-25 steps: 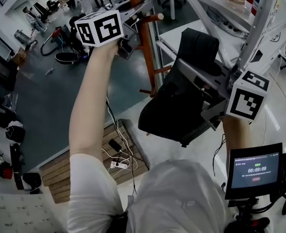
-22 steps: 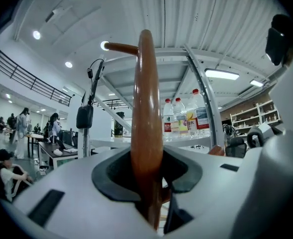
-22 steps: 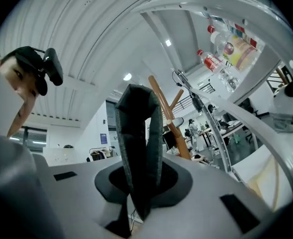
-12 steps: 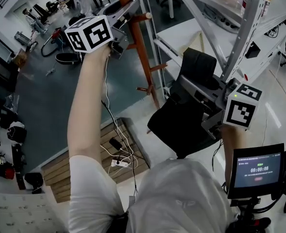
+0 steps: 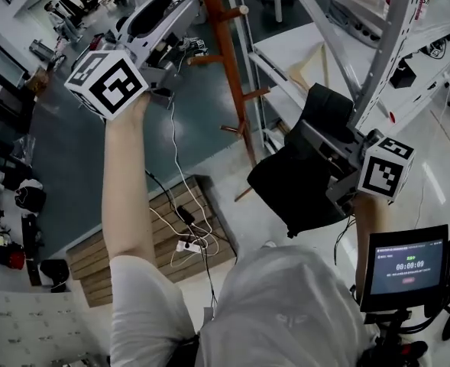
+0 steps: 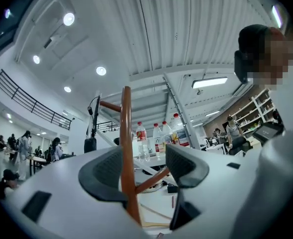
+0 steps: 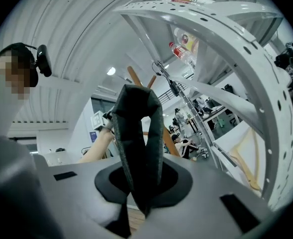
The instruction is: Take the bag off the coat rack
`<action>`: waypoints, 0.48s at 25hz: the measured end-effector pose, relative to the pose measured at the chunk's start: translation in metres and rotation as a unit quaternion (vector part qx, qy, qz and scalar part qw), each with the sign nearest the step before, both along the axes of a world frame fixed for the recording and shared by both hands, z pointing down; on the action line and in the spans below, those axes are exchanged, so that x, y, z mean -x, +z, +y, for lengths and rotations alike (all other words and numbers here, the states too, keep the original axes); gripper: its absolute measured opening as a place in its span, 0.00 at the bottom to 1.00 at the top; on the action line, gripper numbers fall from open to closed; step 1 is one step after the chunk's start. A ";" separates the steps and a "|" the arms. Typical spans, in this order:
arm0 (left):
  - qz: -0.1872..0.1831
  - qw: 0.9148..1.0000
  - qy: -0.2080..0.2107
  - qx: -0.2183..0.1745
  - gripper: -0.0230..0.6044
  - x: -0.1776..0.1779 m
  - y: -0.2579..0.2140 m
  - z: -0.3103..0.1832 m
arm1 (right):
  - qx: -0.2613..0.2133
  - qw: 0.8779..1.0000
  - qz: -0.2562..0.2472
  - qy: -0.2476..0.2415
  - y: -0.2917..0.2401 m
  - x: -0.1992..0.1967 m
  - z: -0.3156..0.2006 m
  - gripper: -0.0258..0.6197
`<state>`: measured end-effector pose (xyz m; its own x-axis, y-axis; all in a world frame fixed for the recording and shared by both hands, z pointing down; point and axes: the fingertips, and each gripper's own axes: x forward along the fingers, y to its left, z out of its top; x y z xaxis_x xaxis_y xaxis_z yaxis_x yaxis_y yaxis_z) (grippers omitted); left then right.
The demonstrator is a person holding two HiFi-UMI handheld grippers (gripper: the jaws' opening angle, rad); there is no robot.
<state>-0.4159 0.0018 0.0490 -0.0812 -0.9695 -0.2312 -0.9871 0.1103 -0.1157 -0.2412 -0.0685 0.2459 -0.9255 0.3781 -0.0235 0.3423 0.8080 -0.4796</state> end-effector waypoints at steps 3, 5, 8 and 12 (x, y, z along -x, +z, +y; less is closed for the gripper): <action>-0.010 1.000 -0.005 0.000 0.44 -0.027 0.025 0.030 | 0.012 1.000 -0.001 0.004 0.009 -0.006 -0.007 0.13; -0.014 1.000 -0.011 0.010 0.44 -0.047 0.052 0.044 | 0.016 1.000 0.001 0.006 0.018 -0.012 -0.011 0.13; -0.006 0.999 -0.009 0.034 0.44 -0.079 0.097 0.051 | 0.022 1.000 0.008 0.009 0.031 -0.025 -0.012 0.13; 0.037 0.997 0.027 0.067 0.44 -0.122 0.159 0.035 | 0.034 0.999 0.018 0.025 0.046 -0.050 -0.018 0.13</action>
<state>-0.2943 0.0373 0.2079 -0.0400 -0.9947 -0.0948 -0.9976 0.0452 -0.0532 -0.1914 -0.0864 0.2923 -0.9441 0.3294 -0.0137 0.2834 0.7895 -0.5444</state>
